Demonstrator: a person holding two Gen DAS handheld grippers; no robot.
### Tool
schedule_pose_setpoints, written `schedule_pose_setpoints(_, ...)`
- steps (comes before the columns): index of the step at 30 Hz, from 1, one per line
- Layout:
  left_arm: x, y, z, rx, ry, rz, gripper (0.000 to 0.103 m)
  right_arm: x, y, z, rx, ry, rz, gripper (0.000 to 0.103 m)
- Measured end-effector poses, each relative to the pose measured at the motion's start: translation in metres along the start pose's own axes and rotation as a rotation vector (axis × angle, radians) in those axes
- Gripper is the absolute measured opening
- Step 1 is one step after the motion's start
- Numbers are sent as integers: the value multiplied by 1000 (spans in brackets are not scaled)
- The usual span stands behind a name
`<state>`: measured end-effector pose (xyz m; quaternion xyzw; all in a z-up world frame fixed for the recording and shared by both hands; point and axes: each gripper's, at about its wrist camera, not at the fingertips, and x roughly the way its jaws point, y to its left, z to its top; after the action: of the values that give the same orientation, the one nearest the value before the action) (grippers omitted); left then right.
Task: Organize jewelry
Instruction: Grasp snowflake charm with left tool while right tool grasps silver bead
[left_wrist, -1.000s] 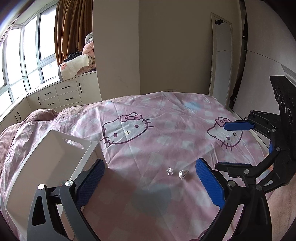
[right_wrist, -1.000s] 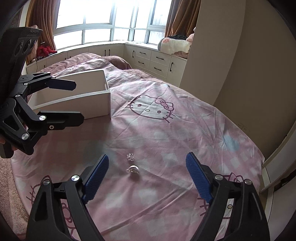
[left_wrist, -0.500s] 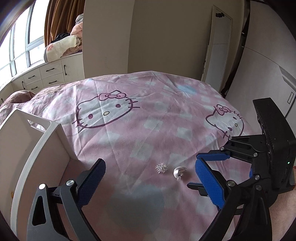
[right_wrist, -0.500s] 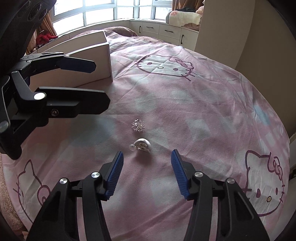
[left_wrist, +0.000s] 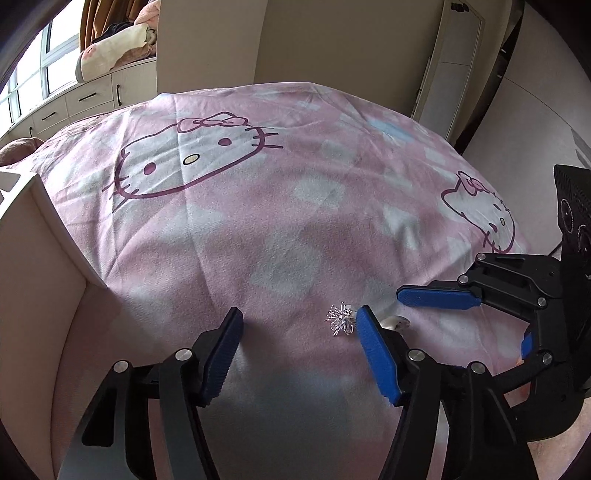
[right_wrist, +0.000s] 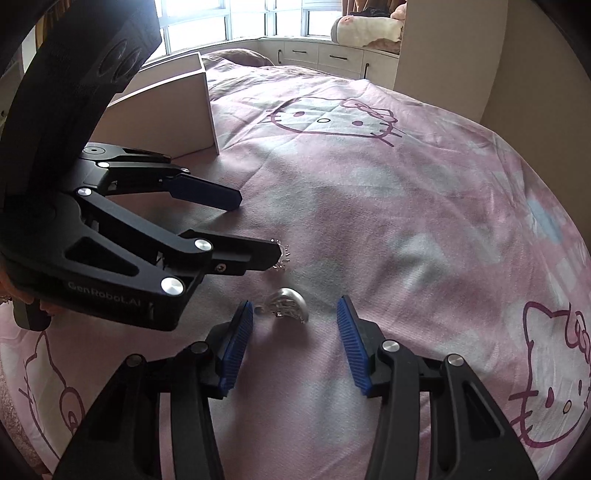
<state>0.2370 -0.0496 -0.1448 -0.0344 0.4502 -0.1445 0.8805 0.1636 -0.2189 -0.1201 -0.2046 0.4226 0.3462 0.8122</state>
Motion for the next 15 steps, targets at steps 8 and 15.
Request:
schedule_pose_setpoints(8,5,-4,-1,32,1,28,62,3,-14,1,50,7,20,30)
schedule_pose_setpoints(15,2,-9,0,16,6,0,57,2,-13,1,53,6,19,30)
